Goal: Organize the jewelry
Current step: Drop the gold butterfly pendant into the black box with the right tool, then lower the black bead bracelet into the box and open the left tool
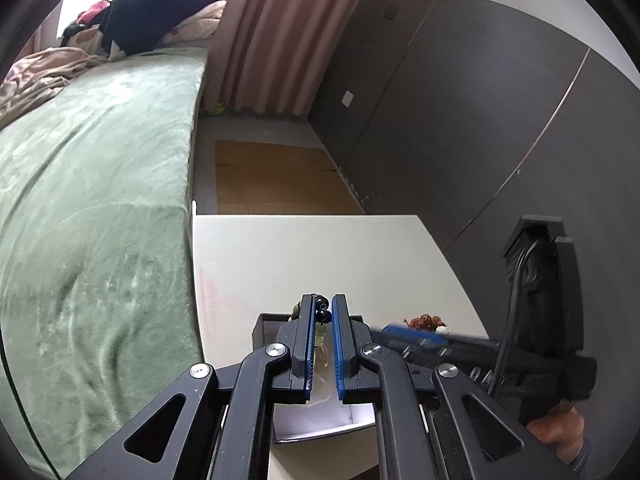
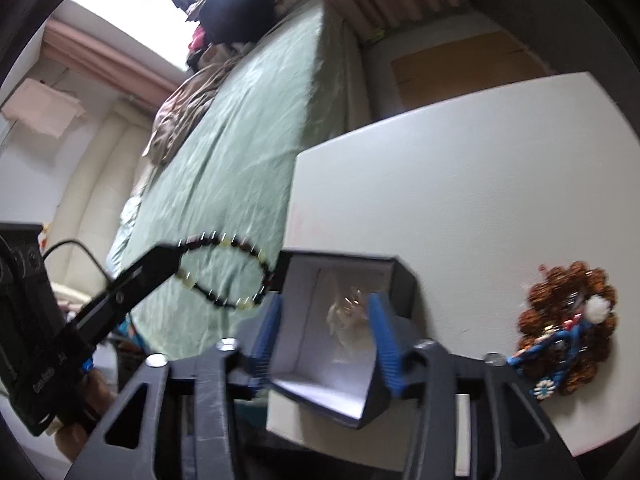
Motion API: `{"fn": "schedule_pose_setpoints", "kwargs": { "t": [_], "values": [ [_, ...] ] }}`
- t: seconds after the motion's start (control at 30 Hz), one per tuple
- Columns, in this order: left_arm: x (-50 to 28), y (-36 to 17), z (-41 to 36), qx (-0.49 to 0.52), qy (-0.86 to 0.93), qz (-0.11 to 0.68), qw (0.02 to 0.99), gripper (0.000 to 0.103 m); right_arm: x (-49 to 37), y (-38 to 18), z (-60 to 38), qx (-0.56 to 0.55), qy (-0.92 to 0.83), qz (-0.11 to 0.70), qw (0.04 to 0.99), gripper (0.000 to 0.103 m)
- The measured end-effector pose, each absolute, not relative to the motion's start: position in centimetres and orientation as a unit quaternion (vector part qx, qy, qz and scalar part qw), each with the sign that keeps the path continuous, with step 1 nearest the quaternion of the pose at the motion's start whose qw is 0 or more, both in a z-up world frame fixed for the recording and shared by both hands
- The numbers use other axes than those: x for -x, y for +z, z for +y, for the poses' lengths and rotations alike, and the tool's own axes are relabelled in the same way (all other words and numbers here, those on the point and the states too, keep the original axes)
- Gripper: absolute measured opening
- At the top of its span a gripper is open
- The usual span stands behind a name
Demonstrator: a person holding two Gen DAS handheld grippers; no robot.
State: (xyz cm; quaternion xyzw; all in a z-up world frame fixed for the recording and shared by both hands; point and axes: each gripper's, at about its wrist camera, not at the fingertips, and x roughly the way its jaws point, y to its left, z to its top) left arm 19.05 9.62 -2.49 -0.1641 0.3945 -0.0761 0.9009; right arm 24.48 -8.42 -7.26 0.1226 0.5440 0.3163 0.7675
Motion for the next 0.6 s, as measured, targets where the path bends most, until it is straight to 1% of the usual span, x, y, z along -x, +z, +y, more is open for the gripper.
{"fn": "schedule_pose_setpoints", "kwargs": {
  "t": [0.27, 0.6],
  "values": [
    [-19.5, -3.4, 8.6, 0.145, -0.085, 0.414, 0.895, 0.008, -24.9, -6.4, -11.1, -0.142, 0.289, 0.53, 0.784, 0.05],
    [-21.0, -6.1, 6.4, 0.1, -0.061, 0.458, 0.881, 0.008, -25.3, -6.0, -13.5, -0.157, 0.273, 0.528, 0.789, 0.05]
  ]
}}
